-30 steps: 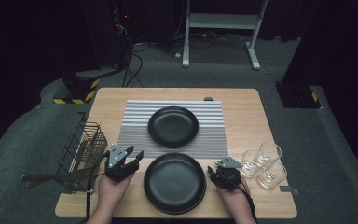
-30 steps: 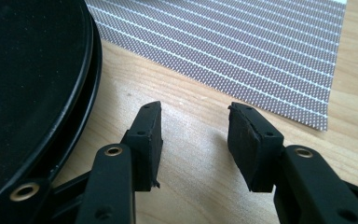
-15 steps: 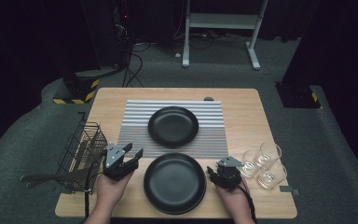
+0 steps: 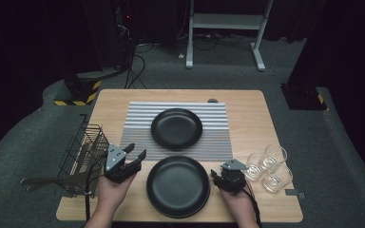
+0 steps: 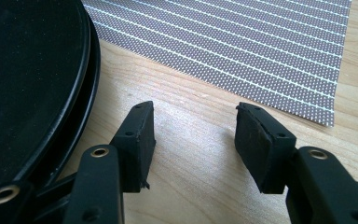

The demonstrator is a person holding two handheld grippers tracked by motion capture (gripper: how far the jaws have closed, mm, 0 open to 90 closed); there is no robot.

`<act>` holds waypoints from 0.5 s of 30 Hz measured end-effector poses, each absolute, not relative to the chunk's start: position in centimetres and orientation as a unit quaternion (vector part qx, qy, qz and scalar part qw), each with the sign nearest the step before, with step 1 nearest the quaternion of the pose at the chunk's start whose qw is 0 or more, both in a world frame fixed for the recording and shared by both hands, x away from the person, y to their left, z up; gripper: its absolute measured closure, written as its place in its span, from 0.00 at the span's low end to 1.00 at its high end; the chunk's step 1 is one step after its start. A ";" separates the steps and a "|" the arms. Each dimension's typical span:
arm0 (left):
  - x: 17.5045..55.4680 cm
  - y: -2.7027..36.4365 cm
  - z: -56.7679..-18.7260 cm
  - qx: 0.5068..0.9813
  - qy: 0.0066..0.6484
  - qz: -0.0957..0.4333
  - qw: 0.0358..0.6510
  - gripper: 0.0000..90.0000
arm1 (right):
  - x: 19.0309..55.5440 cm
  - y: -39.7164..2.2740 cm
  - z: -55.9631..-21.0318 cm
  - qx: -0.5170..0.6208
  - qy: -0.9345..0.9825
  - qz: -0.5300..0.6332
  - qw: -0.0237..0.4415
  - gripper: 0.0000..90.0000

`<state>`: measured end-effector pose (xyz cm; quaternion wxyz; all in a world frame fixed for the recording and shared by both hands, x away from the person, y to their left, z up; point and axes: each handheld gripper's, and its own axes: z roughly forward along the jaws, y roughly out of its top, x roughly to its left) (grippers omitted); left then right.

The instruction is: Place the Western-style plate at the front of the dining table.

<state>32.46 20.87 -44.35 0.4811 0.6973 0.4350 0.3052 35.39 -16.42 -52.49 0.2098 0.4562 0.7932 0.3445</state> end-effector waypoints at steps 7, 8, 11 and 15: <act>32.7 20.9 -44.6 0.698 0.439 0.300 0.481 0.50 | 35.4 -16.4 -52.5 0.456 0.793 0.344 0.210 0.53; 32.7 20.9 -44.5 0.697 0.440 0.300 0.481 0.50 | 35.4 -16.4 -52.5 0.456 0.793 0.345 0.210 0.53; 32.6 21.1 -43.8 0.694 0.439 0.301 0.485 0.49 | 35.4 -16.4 -52.5 0.456 0.793 0.344 0.210 0.53; 32.4 21.2 -43.0 0.691 0.434 0.307 0.490 0.49 | 35.4 -16.4 -52.5 0.456 0.793 0.344 0.210 0.53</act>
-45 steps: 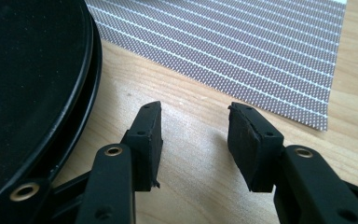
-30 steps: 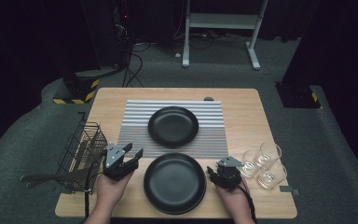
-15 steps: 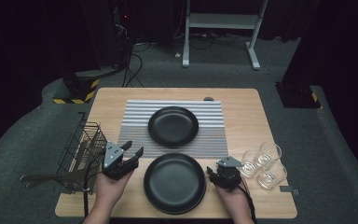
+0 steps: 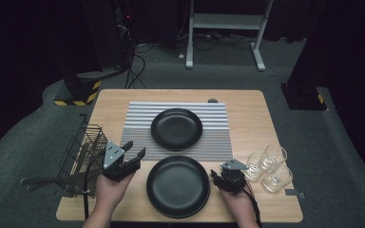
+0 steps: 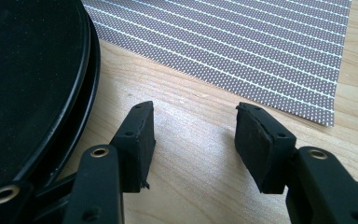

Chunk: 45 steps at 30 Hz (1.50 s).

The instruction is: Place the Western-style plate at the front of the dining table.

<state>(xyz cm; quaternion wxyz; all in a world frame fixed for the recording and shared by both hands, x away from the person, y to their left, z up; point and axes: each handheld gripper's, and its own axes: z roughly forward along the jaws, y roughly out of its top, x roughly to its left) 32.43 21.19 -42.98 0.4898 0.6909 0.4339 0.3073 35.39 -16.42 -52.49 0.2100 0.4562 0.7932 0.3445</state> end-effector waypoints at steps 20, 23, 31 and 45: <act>32.9 21.9 -41.2 0.684 0.427 0.316 0.500 0.47 | 35.4 -16.4 -52.5 0.456 0.793 0.344 0.210 0.53; 32.9 22.1 -40.7 0.683 0.425 0.319 0.502 0.46 | 35.4 -16.4 -52.5 0.456 0.793 0.344 0.210 0.53; 33.0 22.3 -40.1 0.682 0.422 0.320 0.504 0.44 | 35.4 -16.4 -52.5 0.456 0.793 0.344 0.210 0.53; 33.3 22.1 -38.4 0.681 0.411 0.331 0.508 0.44 | 35.4 -16.4 -52.5 0.456 0.793 0.345 0.210 0.53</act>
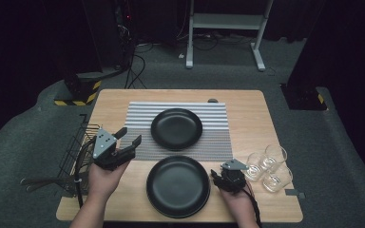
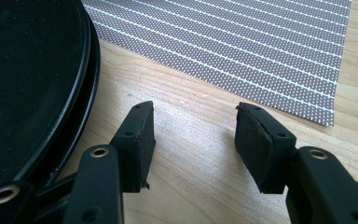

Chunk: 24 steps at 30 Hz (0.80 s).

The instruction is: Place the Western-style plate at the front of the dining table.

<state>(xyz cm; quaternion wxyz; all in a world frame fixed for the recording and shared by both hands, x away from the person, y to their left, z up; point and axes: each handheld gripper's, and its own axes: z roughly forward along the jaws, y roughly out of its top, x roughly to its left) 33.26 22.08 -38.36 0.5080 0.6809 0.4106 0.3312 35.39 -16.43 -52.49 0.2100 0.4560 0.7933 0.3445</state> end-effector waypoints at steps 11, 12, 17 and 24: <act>33.2 22.5 -37.4 0.678 0.413 0.338 0.507 0.44 | 35.4 -16.4 -52.5 0.457 0.793 0.344 0.210 0.53; 33.2 22.5 -37.3 0.677 0.413 0.337 0.507 0.44 | 35.4 -16.4 -52.5 0.456 0.793 0.345 0.210 0.53; 33.4 22.8 -37.2 0.677 0.414 0.336 0.507 0.44 | 35.4 -16.4 -52.5 0.457 0.793 0.344 0.210 0.53; 33.1 23.2 -36.6 0.675 0.413 0.340 0.509 0.42 | 35.4 -16.4 -52.5 0.456 0.793 0.345 0.210 0.53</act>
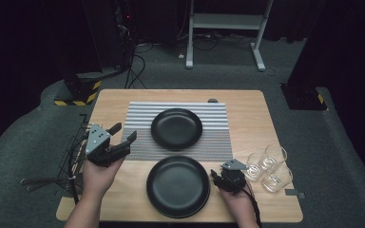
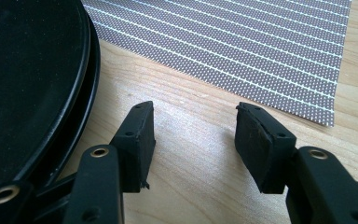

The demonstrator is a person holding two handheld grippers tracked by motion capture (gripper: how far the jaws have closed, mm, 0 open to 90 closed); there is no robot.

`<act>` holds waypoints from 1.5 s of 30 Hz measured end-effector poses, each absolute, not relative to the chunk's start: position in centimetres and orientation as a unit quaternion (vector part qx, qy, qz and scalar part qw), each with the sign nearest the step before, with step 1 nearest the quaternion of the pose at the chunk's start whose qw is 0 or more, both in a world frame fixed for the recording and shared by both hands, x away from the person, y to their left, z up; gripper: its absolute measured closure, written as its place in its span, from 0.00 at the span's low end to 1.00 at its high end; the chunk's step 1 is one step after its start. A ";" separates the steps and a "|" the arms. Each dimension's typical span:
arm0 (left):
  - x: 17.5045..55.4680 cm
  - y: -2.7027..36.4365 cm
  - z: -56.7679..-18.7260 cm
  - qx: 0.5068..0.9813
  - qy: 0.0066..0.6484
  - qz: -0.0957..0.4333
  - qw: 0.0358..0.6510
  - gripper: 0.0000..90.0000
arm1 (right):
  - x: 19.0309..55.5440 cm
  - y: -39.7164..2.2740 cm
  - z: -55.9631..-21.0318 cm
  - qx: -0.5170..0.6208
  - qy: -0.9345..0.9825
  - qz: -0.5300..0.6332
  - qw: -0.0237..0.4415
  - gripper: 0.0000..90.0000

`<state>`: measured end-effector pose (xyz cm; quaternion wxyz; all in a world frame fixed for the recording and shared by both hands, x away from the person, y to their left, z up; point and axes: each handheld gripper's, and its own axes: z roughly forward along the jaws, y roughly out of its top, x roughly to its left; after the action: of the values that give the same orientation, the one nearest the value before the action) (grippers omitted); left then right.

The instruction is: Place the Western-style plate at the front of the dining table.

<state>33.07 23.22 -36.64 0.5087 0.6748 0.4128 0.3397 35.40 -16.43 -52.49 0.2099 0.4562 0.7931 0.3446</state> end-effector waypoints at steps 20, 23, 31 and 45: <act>32.9 24.4 -36.2 0.668 0.421 0.350 0.504 0.41 | 35.4 -16.4 -52.5 0.456 0.793 0.345 0.210 0.53; 32.8 24.7 -36.1 0.668 0.421 0.354 0.502 0.41 | 35.4 -16.4 -52.5 0.457 0.793 0.344 0.210 0.53; 32.5 25.4 -36.2 0.663 0.427 0.362 0.497 0.42 | 35.4 -16.4 -52.5 0.456 0.793 0.345 0.210 0.53; 31.8 28.0 -36.0 0.652 0.448 0.375 0.484 0.42 | 35.4 -16.4 -52.5 0.456 0.793 0.345 0.210 0.53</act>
<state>31.79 27.97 -36.00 0.4841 0.6518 0.4475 0.3750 35.40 -16.43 -52.49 0.2102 0.4563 0.7931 0.3445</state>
